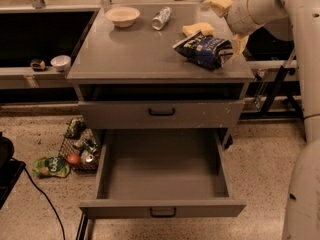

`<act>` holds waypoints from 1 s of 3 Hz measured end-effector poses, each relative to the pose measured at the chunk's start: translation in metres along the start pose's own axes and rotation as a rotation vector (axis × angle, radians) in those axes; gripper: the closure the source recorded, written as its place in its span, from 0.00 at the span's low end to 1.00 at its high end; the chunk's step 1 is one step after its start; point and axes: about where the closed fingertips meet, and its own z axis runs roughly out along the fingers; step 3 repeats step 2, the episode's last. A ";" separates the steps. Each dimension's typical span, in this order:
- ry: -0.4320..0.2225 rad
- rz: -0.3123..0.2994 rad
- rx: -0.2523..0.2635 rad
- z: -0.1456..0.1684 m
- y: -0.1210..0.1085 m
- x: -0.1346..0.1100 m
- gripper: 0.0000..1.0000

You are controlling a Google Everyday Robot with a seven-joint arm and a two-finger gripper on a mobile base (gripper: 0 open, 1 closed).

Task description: Pick blue chip bag from middle drawer and place on counter

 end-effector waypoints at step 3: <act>0.094 0.051 0.105 -0.050 0.005 0.013 0.00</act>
Offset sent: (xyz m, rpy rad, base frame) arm -0.0574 -0.0666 0.0495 0.1072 -0.1724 -0.1644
